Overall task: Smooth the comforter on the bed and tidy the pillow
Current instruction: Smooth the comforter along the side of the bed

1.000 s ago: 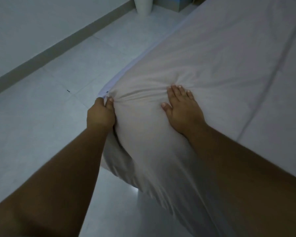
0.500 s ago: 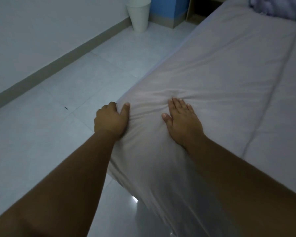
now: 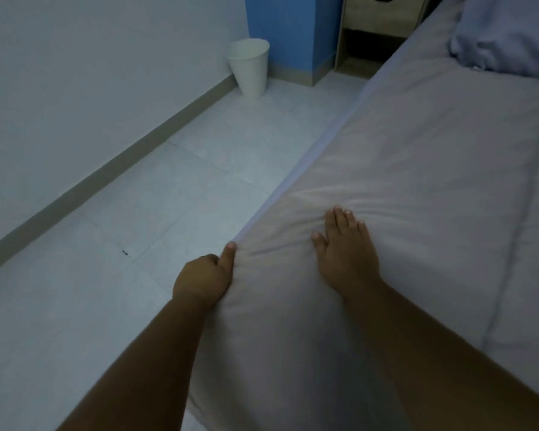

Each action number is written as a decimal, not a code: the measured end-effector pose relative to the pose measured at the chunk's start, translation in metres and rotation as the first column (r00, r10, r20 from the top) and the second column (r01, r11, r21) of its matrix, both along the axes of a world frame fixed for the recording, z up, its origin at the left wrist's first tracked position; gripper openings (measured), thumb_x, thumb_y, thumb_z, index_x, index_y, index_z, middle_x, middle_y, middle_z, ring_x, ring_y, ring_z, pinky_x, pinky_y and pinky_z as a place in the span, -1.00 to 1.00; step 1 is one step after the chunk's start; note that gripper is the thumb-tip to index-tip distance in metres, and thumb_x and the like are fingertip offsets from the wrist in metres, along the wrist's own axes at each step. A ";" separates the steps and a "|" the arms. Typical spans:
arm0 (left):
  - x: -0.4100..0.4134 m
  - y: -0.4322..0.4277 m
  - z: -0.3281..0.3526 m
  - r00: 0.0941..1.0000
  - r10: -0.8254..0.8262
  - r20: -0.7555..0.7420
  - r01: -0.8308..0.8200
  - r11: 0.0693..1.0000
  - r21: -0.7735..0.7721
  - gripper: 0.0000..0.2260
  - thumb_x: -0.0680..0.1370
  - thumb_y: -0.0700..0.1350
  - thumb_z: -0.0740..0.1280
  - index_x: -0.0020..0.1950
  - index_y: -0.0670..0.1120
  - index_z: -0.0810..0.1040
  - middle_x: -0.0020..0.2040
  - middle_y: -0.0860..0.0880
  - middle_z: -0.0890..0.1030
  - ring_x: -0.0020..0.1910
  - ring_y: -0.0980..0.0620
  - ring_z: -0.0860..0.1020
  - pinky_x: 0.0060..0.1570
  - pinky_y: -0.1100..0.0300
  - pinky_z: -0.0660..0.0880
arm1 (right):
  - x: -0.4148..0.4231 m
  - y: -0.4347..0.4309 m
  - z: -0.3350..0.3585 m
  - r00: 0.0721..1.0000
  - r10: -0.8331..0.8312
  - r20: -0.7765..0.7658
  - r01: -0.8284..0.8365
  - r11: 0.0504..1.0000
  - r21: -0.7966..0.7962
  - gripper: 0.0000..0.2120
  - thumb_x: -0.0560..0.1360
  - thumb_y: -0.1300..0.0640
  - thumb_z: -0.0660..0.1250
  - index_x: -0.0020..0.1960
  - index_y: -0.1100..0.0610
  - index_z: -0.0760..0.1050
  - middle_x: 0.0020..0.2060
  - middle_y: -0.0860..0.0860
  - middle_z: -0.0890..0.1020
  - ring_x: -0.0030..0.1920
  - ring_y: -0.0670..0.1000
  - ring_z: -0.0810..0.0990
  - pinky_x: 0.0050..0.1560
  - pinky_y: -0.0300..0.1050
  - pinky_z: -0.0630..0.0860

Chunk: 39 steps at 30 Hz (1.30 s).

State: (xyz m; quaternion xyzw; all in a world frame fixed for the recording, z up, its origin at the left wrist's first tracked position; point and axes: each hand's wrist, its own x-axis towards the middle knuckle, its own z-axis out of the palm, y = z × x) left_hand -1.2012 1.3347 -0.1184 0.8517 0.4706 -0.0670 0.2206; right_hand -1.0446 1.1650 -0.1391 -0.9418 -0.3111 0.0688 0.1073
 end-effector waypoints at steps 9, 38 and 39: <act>0.172 0.008 -0.015 0.954 -0.259 0.150 0.277 0.955 -0.109 -0.37 0.58 0.28 -0.03 0.14 -0.21 0.55 0.17 -0.29 0.56 0.16 -0.25 0.51 0.16 0.02 0.40 | 0.071 0.023 -0.004 0.990 -0.137 -0.016 0.137 0.990 0.018 -0.34 0.53 -0.14 -0.24 0.54 0.16 0.00 0.54 0.08 0.05 0.54 0.04 -0.01 0.50 -0.04 -0.15; 0.311 0.061 -0.024 0.860 -0.453 0.234 0.488 0.864 -0.123 -0.49 0.63 0.13 0.03 0.25 -0.27 0.47 0.26 -0.33 0.50 0.26 -0.26 0.46 0.24 0.07 0.35 | 0.165 0.044 -0.005 0.883 -0.468 0.019 0.469 0.883 -0.017 -0.45 0.63 -0.09 -0.11 0.54 0.13 -0.01 0.55 0.04 0.04 0.54 0.03 -0.05 0.51 -0.03 -0.18; 0.310 0.061 -0.024 0.869 -0.444 0.218 0.477 0.869 -0.130 -0.49 0.63 0.13 0.04 0.23 -0.27 0.48 0.24 -0.33 0.52 0.25 -0.26 0.47 0.22 0.06 0.36 | 0.167 0.042 -0.004 0.880 -0.474 0.021 0.475 0.880 -0.020 -0.43 0.61 -0.12 -0.16 0.54 0.14 0.00 0.55 0.05 0.05 0.54 0.04 -0.04 0.50 -0.03 -0.18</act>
